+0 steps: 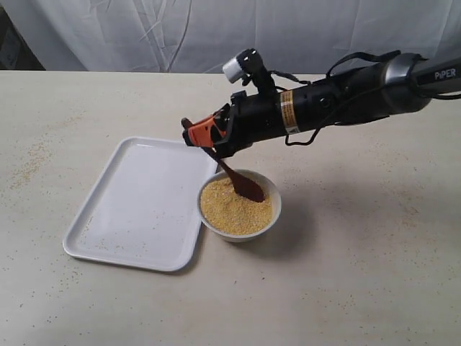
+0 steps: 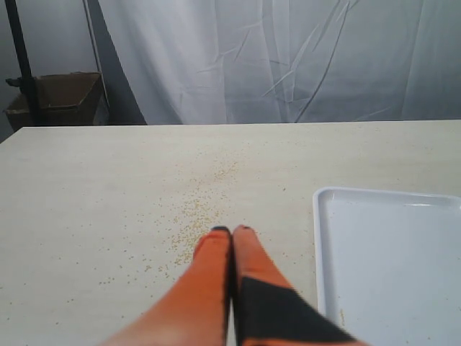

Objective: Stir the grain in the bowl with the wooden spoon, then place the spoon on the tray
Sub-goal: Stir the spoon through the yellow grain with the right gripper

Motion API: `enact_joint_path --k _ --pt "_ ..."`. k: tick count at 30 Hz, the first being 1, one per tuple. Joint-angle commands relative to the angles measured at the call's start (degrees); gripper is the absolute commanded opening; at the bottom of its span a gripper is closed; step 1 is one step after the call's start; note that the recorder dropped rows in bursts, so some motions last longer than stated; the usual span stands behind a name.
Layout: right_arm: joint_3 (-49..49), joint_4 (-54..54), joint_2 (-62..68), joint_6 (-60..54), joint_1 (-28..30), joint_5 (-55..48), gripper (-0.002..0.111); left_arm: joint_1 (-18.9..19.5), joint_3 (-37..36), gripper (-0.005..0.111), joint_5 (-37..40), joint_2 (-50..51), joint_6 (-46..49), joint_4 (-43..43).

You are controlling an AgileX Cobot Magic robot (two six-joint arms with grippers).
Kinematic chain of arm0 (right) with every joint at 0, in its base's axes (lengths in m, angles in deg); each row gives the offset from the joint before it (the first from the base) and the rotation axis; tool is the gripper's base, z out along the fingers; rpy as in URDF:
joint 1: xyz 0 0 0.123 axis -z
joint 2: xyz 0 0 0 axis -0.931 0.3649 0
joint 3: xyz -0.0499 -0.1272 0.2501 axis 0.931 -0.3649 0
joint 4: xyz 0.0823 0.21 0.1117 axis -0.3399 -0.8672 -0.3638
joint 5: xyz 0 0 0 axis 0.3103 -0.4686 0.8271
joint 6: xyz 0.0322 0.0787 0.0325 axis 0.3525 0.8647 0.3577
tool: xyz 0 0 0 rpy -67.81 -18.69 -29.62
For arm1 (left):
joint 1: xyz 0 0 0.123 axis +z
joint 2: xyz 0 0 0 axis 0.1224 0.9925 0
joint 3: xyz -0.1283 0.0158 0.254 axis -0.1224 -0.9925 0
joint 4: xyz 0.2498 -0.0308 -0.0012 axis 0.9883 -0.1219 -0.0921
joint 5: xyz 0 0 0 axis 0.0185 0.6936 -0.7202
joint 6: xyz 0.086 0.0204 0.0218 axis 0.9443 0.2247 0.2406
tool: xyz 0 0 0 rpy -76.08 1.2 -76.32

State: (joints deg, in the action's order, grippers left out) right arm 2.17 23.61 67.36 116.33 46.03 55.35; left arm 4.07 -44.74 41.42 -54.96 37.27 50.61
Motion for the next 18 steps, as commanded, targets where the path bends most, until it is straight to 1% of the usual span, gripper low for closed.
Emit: enact_joint_path --k 1,4,6,10,18 --pt "0.2 3.2 -0.3 7.3 -2.1 -2.0 0.0 0.0 -0.2 0.0 -0.3 -0.3 -0.2 -0.2" --pt "0.2 3.2 -0.4 7.4 -2.2 3.0 0.0 0.0 -0.2 0.0 -0.3 -0.3 -0.2 -0.2" --pt "0.2 3.1 -1.3 7.4 -2.1 3.4 0.0 0.0 -0.2 0.0 -0.3 -0.3 -0.2 -0.2" --pt "0.2 3.1 -3.8 7.4 -1.9 -0.4 0.0 0.0 -0.2 0.0 -0.3 -0.3 -0.2 -0.2" --pt "0.2 0.0 -4.7 1.8 -2.1 -8.8 0.0 0.0 -0.2 0.0 -0.3 -0.3 -0.2 -0.2"
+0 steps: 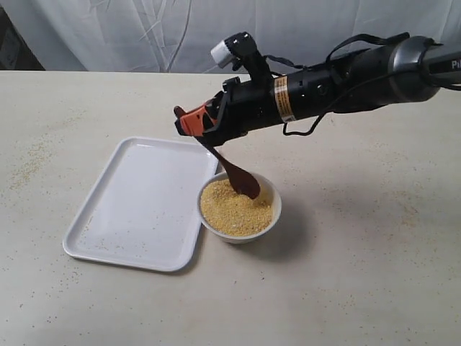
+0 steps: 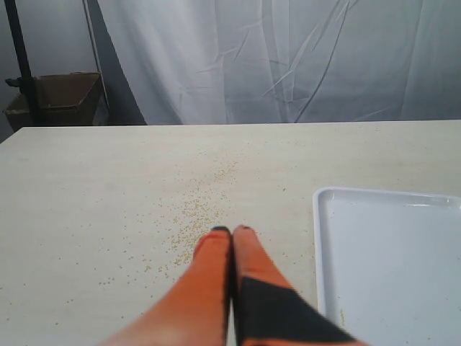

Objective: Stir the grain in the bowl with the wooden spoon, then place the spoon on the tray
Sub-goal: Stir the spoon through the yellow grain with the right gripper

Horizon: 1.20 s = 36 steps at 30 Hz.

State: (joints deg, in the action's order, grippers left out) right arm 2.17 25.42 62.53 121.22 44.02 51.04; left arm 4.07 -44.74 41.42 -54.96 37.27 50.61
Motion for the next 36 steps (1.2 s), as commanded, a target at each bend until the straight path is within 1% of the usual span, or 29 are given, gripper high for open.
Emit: enact_joint_path --k 1,5,8,9,11,15,19,27,30,34,36 --pt "0.2 -1.8 0.5 -3.1 -0.1 -5.4 0.0 0.0 -0.2 0.0 -0.3 -0.3 -0.2 -0.2" --pt "0.2 -1.5 3.8 -1.8 -0.2 -5.1 0.0 0.0 -0.2 0.0 -0.3 -0.3 -0.2 -0.2" --pt "0.2 -0.9 5.2 3.8 -0.2 0.9 0.0 0.0 -0.2 0.0 -0.3 -0.3 -0.2 -0.2" --pt "0.2 -0.9 5.1 3.2 -0.2 6.2 0.0 0.0 -0.2 0.0 -0.3 -0.3 -0.2 -0.2" --pt "0.3 -1.3 3.3 0.7 -0.2 8.2 0.0 0.0 -0.2 0.0 -0.3 -0.3 -0.2 -0.2" --pt "0.3 -1.4 -1.7 -0.6 -0.1 3.8 0.0 0.0 -0.2 0.0 -0.3 -0.3 -0.2 -0.2" --pt "0.3 -1.1 -2.5 0.8 -0.8 6.1 0.0 0.0 -0.2 0.0 -0.3 -0.3 -0.2 -0.2" --pt "0.2 5.5 0.2 3.6 -6.0 4.9 0.0 0.0 -0.2 0.0 -0.3 -0.3 -0.2 -0.2" --pt "0.2 5.5 2.0 3.5 -6.4 -0.3 0.0 0.0 -0.2 0.0 -0.3 -0.3 -0.2 -0.2" --pt "0.2 5.3 2.3 3.8 -6.1 -10.7 0.0 0.0 -0.2 0.0 -0.3 -0.3 -0.2 -0.2" --pt "0.2 3.9 1.1 4.5 -5.7 -11.2 0.0 0.0 -0.2 0.0 -0.3 -0.3 -0.2 -0.2"
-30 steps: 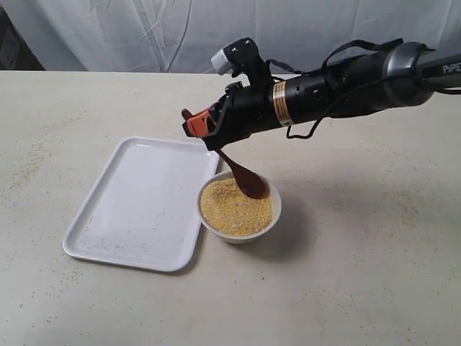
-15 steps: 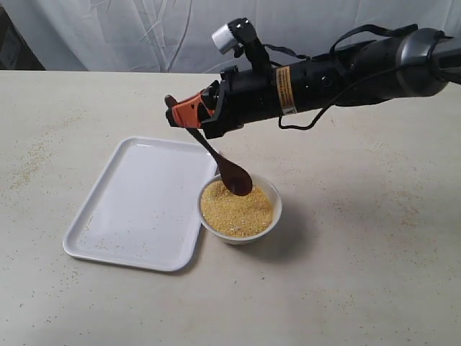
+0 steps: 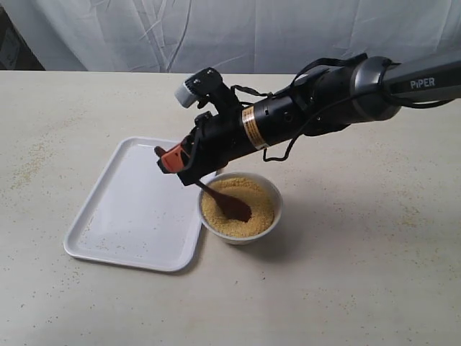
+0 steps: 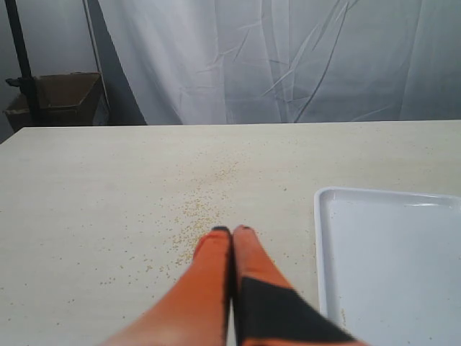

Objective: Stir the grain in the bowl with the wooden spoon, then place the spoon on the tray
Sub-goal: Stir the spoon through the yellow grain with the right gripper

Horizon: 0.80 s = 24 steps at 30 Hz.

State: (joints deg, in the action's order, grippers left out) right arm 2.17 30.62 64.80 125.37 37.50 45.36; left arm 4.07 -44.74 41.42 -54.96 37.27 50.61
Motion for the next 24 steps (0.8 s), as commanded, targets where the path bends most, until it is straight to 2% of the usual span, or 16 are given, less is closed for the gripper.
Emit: enact_joint_path --k 1,6,14,16,21,24 --pt "0.2 -1.8 -1.9 0.4 0.8 -5.3 0.0 0.0 -0.2 0.0 -0.3 -0.3 -0.2 -0.2" --pt "0.2 -1.8 -6.2 0.0 0.9 -5.9 0.0 0.0 -0.2 0.0 -0.3 -0.3 -0.2 -0.2" --pt "0.2 -1.8 -4.4 -2.9 0.9 -18.0 0.0 0.0 -0.2 0.0 -0.3 -0.3 -0.2 -0.2" --pt "0.2 -1.8 -2.6 -1.9 0.9 -16.9 0.0 0.0 -0.2 0.0 -0.3 -0.3 -0.2 -0.2" --pt "0.2 -1.7 -0.2 2.1 0.8 -5.0 0.0 0.0 -0.2 0.0 -0.3 -0.3 -0.2 -0.2" --pt "0.2 -1.7 -2.1 2.1 0.7 -6.1 0.0 0.0 -0.2 0.0 -0.3 -0.3 -0.2 -0.2"
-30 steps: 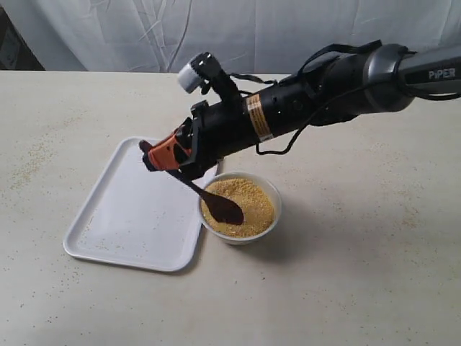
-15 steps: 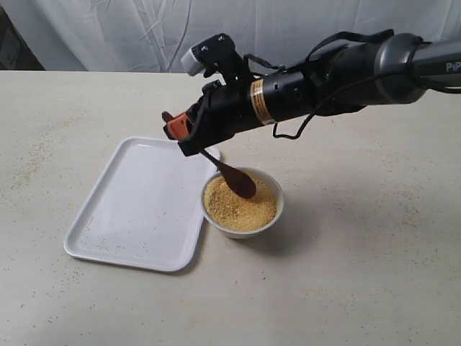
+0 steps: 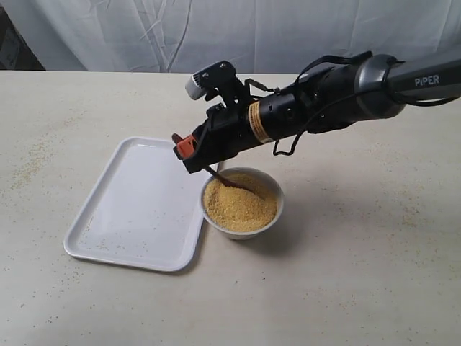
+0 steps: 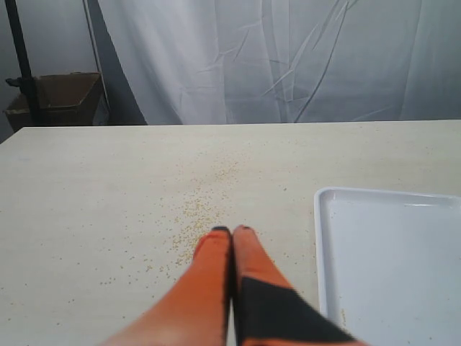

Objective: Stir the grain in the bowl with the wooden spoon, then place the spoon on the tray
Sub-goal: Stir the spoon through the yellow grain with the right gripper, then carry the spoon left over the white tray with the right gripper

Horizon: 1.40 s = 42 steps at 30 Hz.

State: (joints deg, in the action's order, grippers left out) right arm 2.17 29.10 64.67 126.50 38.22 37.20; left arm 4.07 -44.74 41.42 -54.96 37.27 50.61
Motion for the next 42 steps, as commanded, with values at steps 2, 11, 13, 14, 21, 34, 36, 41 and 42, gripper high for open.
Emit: enact_joint_path --k 2,11,13,14,21,34,36,41,42 --pt "0.2 -0.2 -4.1 1.0 0.1 0.1 0.0 0.0 -0.2 0.0 -0.3 -0.3 -0.2 -0.2" --pt "0.2 -0.1 -6.8 0.7 0.1 -10.8 0.0 0.0 -0.2 0.0 -0.3 -0.3 -0.2 -0.2" --pt "0.2 -0.1 -4.6 1.6 -0.1 -9.6 0.0 0.0 -0.2 0.0 -0.3 -0.3 -0.2 -0.2" --pt "0.2 -0.1 -3.6 2.2 -0.3 -8.6 0.0 0.0 -0.2 0.0 -0.3 -0.3 -0.2 -0.2" --pt "0.2 -0.7 -1.8 4.3 -1.0 0.1 0.0 0.0 -0.2 0.0 -0.3 -0.3 -0.2 -0.2" --pt "0.2 -0.7 -11.5 7.1 -1.0 -4.8 0.0 0.0 -0.2 0.0 -0.3 -0.3 -0.2 -0.2" --pt "0.1 -0.6 -10.3 7.3 -1.6 -3.3 0.0 0.0 -0.2 0.0 -0.3 -0.3 -0.2 -0.2" --pt "0.2 -2.7 -6.9 10.1 -1.6 -5.3 0.0 0.0 -0.2 0.0 -0.3 -0.3 -0.2 -0.2" --pt "0.7 -4.8 -7.0 11.8 -1.6 -5.1 0.0 0.0 -0.2 0.0 -0.3 -0.3 -0.2 -0.2"
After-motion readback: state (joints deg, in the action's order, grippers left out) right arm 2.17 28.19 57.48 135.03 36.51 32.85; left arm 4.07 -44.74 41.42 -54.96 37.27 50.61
